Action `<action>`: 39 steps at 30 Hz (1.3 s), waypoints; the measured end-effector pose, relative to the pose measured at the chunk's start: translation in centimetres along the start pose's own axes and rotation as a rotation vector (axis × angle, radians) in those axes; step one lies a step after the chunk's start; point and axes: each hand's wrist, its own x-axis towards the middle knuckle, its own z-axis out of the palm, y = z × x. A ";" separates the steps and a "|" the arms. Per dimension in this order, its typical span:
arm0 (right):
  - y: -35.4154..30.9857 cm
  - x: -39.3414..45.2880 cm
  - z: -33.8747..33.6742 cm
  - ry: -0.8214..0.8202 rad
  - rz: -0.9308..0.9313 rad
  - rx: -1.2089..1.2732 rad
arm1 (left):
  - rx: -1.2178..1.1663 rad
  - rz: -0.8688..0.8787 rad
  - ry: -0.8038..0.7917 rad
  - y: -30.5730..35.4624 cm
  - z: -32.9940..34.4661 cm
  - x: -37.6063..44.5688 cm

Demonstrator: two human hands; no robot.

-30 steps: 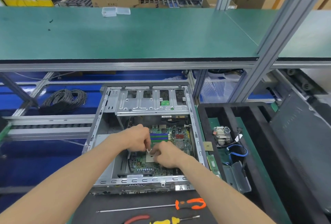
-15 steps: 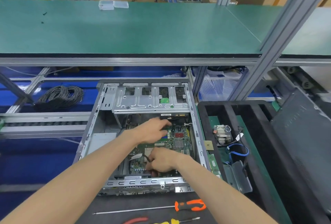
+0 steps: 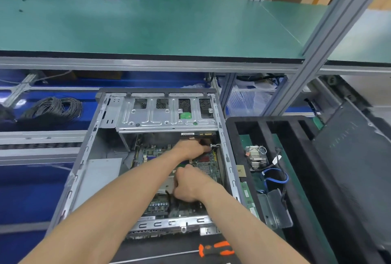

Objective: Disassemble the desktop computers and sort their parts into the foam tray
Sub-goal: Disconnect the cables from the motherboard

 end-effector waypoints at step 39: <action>0.5 -0.2 -0.1 -0.020 0.046 -0.108 | -0.313 0.233 0.300 -0.1 3.2 1.0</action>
